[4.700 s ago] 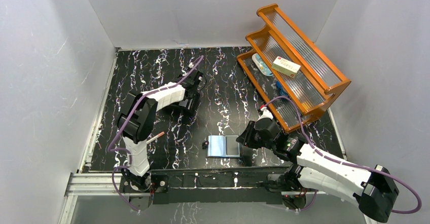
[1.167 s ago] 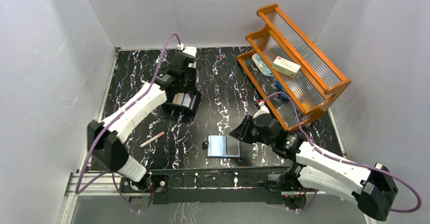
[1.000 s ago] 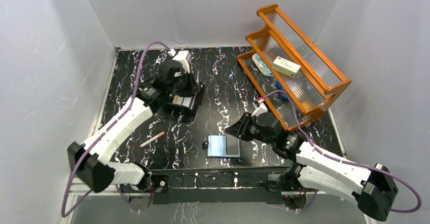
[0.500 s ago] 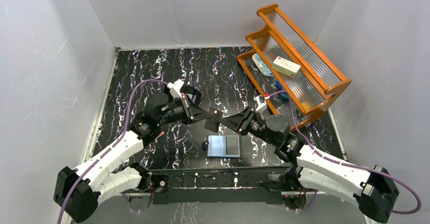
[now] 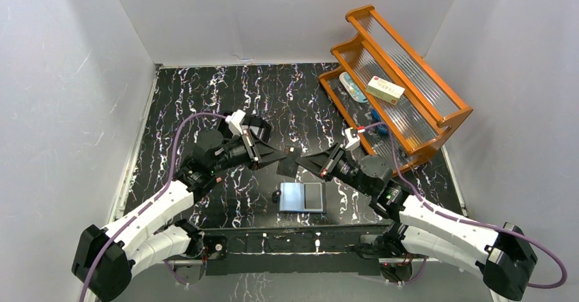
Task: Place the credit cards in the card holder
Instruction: Pick up the credit card from the storage box, then insert the credit card into the card holder.
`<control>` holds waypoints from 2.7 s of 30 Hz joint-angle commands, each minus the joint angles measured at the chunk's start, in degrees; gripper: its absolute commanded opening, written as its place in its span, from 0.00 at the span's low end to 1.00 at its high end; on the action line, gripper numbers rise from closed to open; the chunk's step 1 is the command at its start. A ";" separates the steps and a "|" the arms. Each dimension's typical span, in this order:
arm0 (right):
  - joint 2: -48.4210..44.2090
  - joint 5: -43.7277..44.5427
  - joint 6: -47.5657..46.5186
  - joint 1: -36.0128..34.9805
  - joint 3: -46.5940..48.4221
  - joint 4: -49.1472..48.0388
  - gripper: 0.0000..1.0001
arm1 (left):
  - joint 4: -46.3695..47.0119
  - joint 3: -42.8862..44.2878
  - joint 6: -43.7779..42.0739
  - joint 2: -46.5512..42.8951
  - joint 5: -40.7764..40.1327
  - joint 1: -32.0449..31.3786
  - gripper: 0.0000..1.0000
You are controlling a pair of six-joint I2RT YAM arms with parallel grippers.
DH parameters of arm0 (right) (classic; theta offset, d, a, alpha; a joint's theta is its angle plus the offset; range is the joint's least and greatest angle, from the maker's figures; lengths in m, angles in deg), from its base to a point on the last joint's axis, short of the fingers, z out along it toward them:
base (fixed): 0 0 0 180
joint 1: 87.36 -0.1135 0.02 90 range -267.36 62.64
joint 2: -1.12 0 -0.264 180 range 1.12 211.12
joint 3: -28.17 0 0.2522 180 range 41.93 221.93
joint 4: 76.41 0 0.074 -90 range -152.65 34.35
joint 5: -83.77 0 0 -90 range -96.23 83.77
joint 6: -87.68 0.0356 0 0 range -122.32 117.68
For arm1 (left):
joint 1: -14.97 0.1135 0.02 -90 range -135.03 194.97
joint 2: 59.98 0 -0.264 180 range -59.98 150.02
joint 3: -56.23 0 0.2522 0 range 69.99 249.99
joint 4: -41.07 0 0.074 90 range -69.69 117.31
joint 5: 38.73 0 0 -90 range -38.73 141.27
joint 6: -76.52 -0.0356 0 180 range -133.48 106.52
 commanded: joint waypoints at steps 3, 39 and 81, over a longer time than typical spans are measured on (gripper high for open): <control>-2.04 -0.20 -4.92 0.25 0.09 -2.06 0.00 | -2.27 0.40 -1.46 -1.46 2.38 -0.28 0.37; 9.86 -21.29 -27.42 13.31 -4.84 16.94 0.00 | -30.28 0.10 -23.43 13.82 -20.41 -10.93 0.51; 19.72 -22.78 -18.93 17.29 -12.50 -4.85 0.00 | -26.63 1.77 -24.12 23.28 -23.63 -14.32 0.40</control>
